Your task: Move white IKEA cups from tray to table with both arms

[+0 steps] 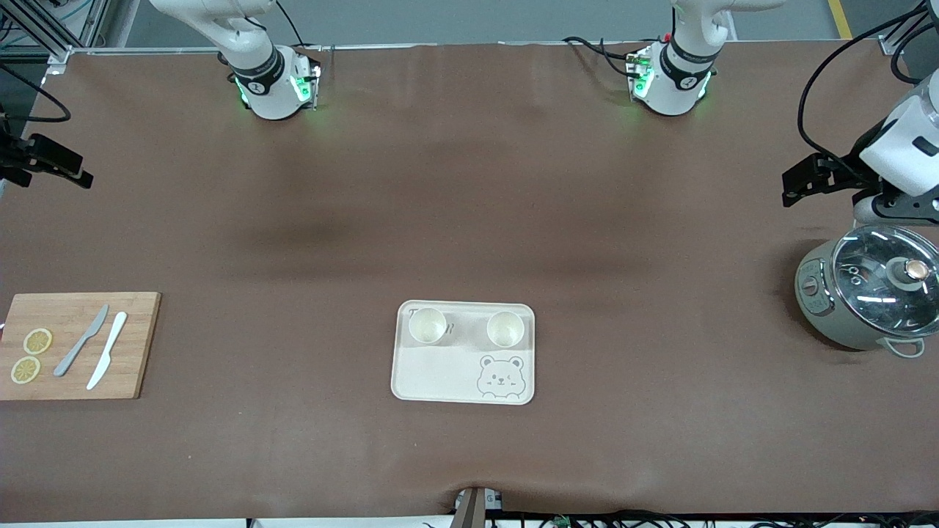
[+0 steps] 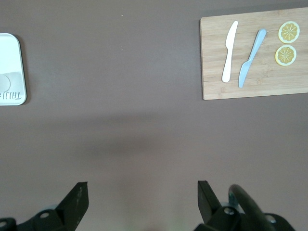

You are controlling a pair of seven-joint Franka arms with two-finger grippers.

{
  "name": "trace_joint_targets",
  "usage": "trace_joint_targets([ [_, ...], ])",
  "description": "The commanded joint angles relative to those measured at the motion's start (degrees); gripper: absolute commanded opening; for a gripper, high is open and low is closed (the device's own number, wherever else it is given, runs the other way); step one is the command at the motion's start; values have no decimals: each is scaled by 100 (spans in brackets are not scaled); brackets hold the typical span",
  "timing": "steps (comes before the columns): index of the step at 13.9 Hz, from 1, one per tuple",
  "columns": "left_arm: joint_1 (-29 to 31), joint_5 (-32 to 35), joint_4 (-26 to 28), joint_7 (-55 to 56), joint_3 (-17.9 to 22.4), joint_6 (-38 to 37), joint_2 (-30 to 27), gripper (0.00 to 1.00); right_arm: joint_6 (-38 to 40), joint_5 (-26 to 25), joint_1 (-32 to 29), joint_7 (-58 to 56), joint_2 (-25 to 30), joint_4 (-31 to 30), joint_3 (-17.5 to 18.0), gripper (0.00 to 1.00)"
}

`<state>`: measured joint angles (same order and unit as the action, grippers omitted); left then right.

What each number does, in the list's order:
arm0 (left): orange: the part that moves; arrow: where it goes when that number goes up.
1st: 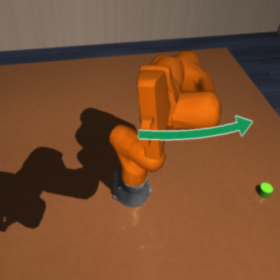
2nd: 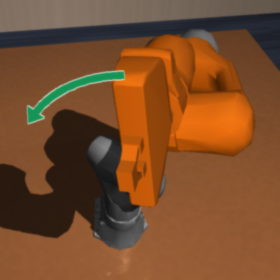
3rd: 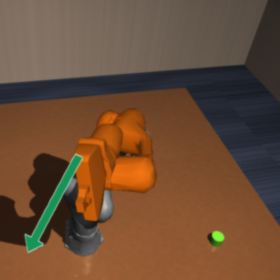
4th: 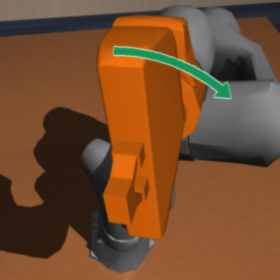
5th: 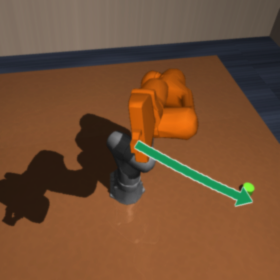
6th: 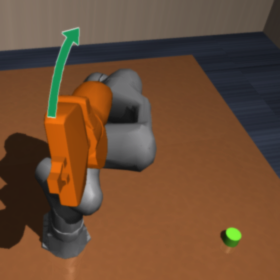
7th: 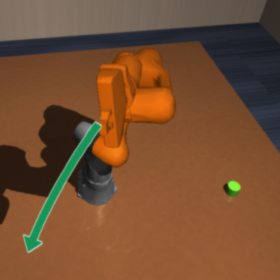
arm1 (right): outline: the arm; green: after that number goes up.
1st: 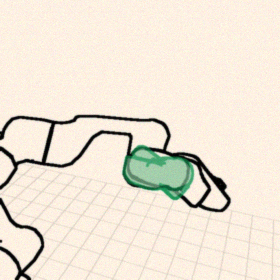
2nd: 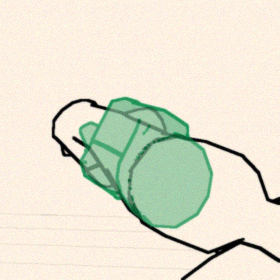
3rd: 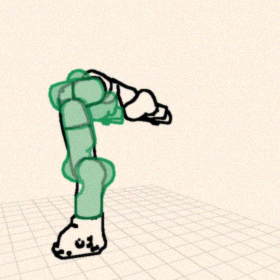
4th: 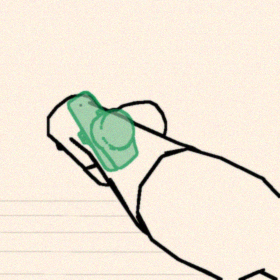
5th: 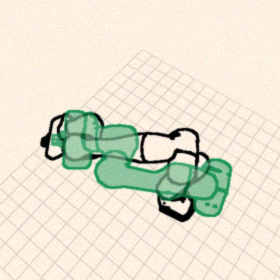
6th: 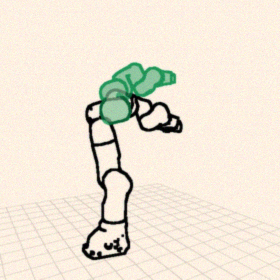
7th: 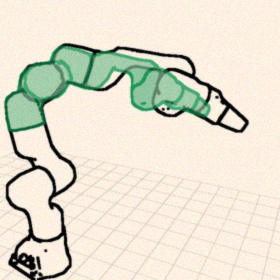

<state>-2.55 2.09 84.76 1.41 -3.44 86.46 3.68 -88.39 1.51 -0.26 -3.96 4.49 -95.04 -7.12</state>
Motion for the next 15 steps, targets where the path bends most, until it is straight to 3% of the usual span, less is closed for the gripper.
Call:
trace_joint_targets([
  [1, 70, 107, -30, 8, -60, 3, -25, 100, 67, -116, 0, 89, 52, 64, 18, 100],
  [15, -183, 19, -144, 52, -104, 371, 598, 100, 76, -116, -36, 71, -106, 363, 18, 100],
])
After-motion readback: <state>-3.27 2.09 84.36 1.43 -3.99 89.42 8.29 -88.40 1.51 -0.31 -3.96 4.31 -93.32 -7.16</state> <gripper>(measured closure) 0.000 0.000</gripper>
